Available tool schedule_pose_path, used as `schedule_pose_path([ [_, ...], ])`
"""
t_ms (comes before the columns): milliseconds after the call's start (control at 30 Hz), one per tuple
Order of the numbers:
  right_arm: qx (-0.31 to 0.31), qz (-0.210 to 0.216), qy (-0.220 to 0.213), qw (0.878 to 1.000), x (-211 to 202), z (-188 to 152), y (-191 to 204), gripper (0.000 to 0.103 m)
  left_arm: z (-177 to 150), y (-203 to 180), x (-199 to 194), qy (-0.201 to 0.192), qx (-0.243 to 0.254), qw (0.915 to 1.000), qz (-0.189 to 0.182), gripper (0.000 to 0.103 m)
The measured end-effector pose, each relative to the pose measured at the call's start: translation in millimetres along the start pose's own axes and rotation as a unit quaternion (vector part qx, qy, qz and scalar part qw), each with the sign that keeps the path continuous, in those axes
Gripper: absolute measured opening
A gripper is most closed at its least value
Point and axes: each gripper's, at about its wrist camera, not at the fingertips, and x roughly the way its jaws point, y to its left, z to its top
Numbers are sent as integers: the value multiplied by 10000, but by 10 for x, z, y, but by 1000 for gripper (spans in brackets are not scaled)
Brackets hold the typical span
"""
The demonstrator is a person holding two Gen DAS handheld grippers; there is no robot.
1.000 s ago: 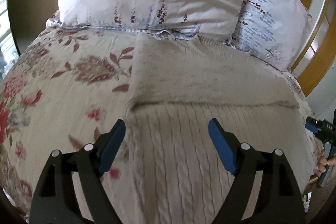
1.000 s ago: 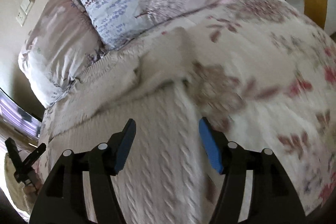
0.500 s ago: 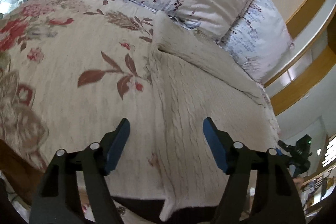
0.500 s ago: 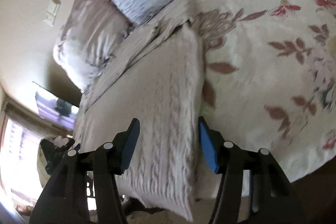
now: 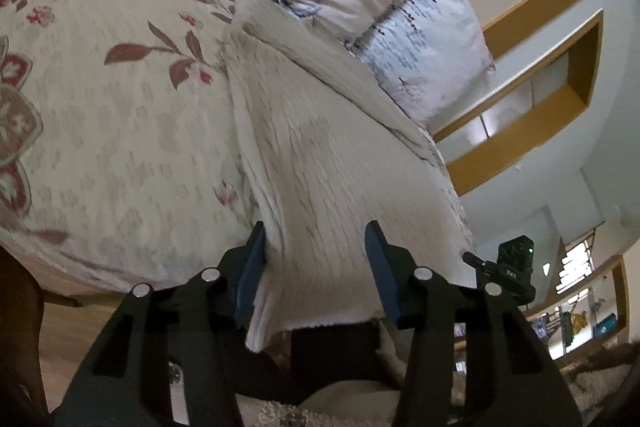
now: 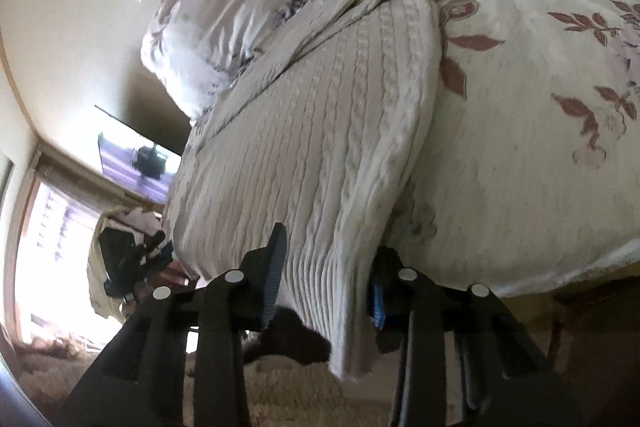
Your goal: Fold small clothes
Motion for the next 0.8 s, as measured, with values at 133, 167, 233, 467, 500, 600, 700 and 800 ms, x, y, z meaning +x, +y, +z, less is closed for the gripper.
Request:
schedule_pose_path([
  [133,-104,-4,132,9999,-8,-90,47,33,-81,-35,-8,201,121,9997,-60,41],
  [167,-112,-1,149,9998,-7,-107,52,33,-98,-37,-16,228,137,9996,-54,40],
  [233,-123,9,191,9997,7,-117,57,32,-143,-35,8,405,139,9991,-30,35],
  [467,-371,-104,224,9990,50,-118,161,9,-191,-62,155,716,169,9973,50,10],
  [500,-456,-133,123,9988,23,-98,202,9,-171,-84,144,694,217,9973,62,8],
  [600,-698,-232,-208,9971,-74,-24,333,8,-78,-152,90,554,345,9978,117,7],
  [700,-1057,-376,-777,9906,-222,67,487,7,71,-223,-5,262,496,9983,170,7],
  [800,-1389,-593,-1302,9799,-327,159,623,7,271,-306,-78,-26,615,9977,297,7],
])
